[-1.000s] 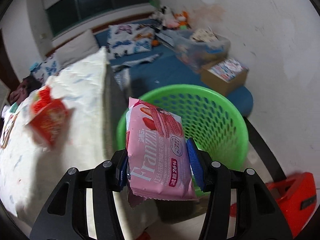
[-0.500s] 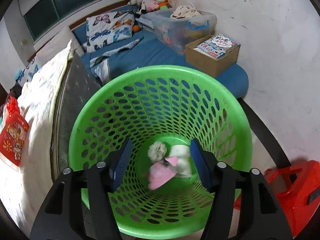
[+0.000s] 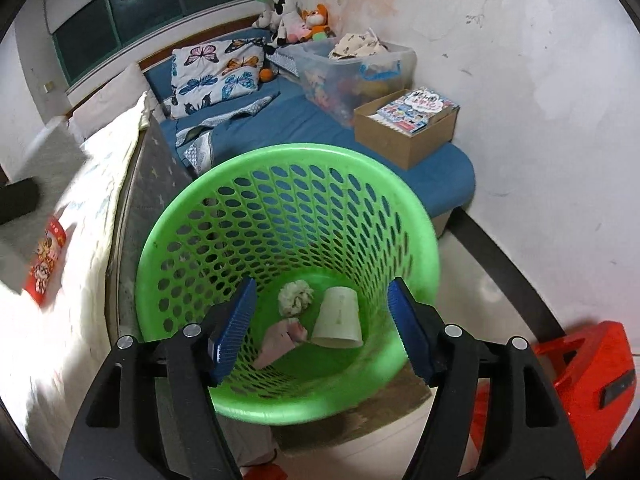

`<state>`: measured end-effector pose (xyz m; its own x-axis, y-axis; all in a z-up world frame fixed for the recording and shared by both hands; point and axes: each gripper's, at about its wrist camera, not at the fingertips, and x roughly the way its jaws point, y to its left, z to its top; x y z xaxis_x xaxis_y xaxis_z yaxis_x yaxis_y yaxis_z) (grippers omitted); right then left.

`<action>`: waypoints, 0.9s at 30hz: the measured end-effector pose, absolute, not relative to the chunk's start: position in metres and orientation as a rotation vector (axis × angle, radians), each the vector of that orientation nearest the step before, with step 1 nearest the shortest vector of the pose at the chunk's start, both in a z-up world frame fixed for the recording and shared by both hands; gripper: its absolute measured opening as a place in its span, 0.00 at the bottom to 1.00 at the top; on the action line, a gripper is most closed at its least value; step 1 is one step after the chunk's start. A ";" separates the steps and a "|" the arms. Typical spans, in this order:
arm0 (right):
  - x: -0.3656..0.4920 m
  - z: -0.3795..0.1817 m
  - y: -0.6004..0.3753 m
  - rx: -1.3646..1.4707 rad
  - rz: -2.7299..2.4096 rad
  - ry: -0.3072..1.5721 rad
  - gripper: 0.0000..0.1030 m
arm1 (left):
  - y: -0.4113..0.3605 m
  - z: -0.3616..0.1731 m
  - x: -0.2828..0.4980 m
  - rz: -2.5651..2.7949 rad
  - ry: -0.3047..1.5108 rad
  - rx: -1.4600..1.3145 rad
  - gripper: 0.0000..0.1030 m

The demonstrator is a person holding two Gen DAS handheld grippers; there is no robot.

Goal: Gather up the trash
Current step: 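Carry the wrapper and milk carton to the green wastebasket and release both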

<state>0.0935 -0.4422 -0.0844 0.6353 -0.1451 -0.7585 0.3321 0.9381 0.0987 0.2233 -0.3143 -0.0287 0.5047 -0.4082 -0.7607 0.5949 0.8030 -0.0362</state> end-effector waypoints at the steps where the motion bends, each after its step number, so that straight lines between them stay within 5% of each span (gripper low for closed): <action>1: 0.091 -0.084 -0.441 0.239 -0.276 0.838 0.67 | -0.323 -0.034 0.225 -0.618 0.856 0.248 0.61; 16: 0.073 -0.088 -0.446 0.293 -0.273 0.831 0.67 | -0.374 -0.082 0.242 -0.635 0.968 0.293 0.62; 20: 0.071 -0.088 -0.442 0.288 -0.274 0.836 0.68 | -0.373 -0.082 0.242 -0.656 0.966 0.287 0.71; 27: 0.065 -0.083 -0.440 0.289 -0.271 0.827 0.68 | -0.351 -0.063 0.233 -0.626 0.913 0.298 0.71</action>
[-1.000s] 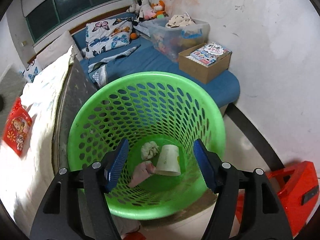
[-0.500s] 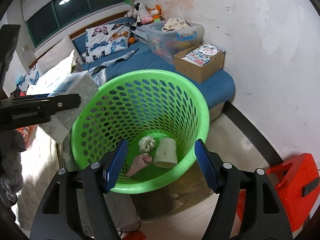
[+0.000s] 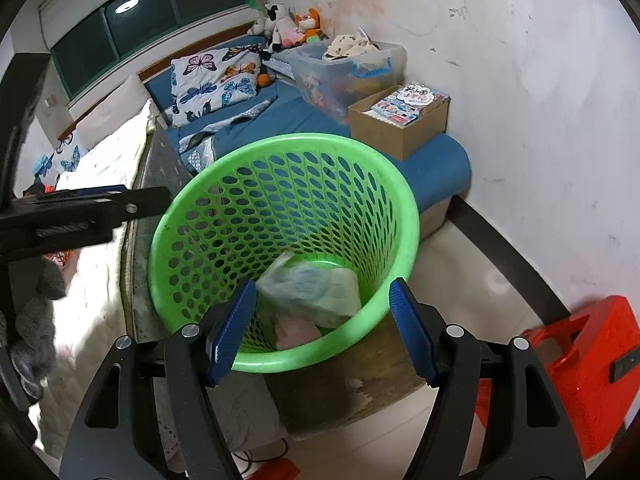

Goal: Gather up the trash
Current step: 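Carry the wrapper and milk carton to the green wastebasket and release both, then move the left gripper to the red paper cup and close around it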

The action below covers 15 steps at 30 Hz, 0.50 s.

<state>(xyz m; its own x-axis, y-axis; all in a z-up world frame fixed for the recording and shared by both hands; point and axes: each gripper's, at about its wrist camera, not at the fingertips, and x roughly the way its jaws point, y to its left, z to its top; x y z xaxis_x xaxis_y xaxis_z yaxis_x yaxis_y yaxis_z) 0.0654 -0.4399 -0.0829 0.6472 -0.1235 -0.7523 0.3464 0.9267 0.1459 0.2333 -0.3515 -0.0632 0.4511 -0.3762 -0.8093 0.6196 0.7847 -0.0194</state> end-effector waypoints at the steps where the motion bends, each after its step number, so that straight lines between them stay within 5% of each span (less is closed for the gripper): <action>1: 0.064 -0.081 -0.438 0.288 -0.268 0.823 0.68 | -0.345 -0.059 0.233 -0.612 0.906 0.299 0.71; 15: 0.072 -0.061 -0.397 0.249 -0.185 0.788 0.68 | -0.238 -0.026 0.262 -0.351 0.896 0.259 0.71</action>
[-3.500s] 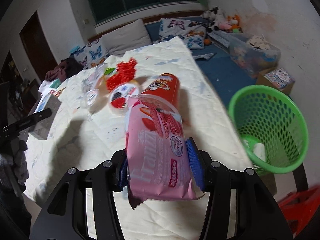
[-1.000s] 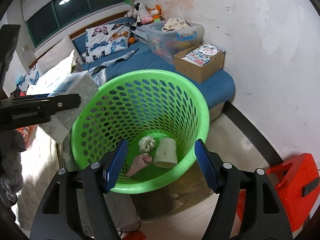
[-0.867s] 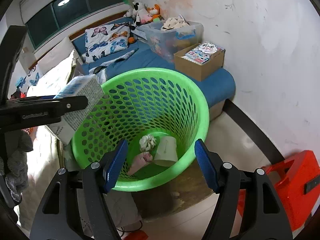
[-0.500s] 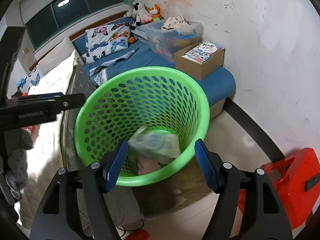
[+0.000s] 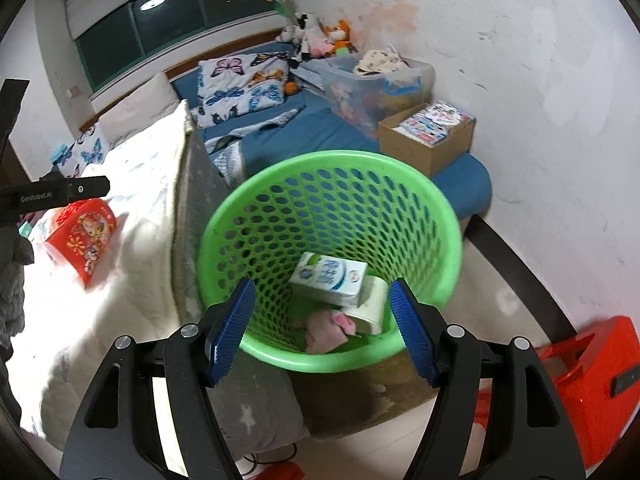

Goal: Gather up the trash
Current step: 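Move the left gripper to the red paper cup and close around it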

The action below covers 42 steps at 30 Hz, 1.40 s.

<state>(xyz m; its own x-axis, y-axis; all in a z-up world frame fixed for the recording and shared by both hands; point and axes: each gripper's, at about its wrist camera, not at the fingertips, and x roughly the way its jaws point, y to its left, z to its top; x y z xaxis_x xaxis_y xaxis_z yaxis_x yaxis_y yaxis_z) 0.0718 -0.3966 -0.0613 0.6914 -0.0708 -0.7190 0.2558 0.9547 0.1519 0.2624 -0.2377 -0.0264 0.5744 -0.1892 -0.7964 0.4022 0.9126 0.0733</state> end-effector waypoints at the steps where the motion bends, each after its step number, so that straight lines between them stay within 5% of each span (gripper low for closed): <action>1: 0.074 -0.061 -0.393 0.245 -0.176 0.787 0.68 | -0.232 -0.027 0.265 -0.337 0.902 0.266 0.71; 17: 0.097 -0.060 -0.349 0.215 -0.080 0.798 0.69 | -0.186 -0.053 0.293 -0.346 1.116 0.246 0.68; 42: 0.107 -0.064 -0.325 0.194 -0.030 0.811 0.69 | -0.174 -0.069 0.298 -0.321 1.120 0.260 0.63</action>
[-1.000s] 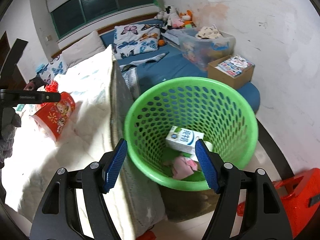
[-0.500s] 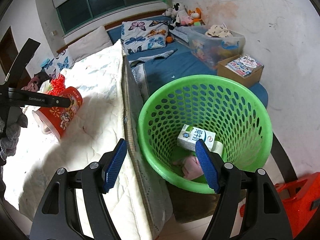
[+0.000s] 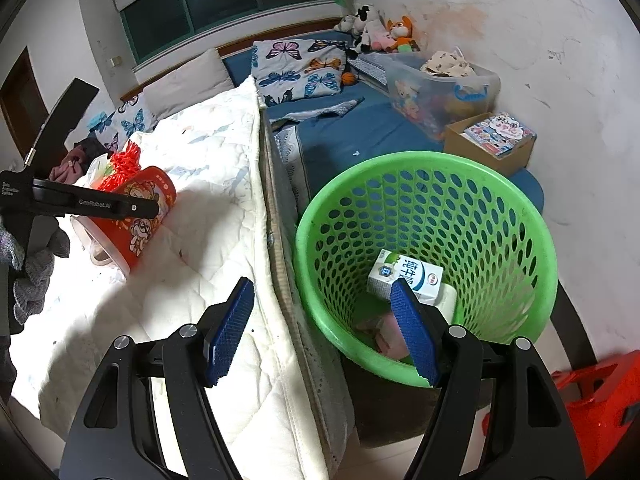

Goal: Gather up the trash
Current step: 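Move the left gripper to the red paper cup and close around it, then lift the red cup with the left gripper while the right gripper grasps a clear jelly cup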

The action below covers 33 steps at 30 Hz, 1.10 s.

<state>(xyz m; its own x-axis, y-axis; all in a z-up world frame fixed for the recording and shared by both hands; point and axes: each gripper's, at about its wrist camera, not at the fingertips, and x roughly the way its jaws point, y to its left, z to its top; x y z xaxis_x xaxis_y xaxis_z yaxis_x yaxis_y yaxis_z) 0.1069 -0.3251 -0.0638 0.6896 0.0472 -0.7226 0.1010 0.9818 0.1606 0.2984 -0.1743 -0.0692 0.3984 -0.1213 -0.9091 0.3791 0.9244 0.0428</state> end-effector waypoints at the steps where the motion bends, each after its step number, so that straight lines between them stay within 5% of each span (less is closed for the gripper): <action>1: 0.107 -0.064 -0.324 0.193 -0.029 0.811 0.69 | -0.172 -0.066 0.296 -0.322 1.103 0.249 0.63; 16: 0.107 -0.059 -0.292 0.174 0.018 0.797 0.69 | -0.104 -0.029 0.234 -0.430 0.712 -0.101 0.62; 33: 0.113 -0.051 -0.222 0.118 0.199 0.801 0.69 | -0.044 0.012 0.223 -0.357 0.593 -0.203 0.63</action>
<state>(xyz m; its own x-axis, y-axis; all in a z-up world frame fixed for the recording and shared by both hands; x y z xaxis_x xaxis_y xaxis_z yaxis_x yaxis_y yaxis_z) 0.1128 -0.2216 -0.0512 0.6786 0.2211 -0.7005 -0.1320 0.9748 0.1799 0.2233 -0.0444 0.0121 0.7706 -0.3843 -0.5084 0.2688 0.9193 -0.2875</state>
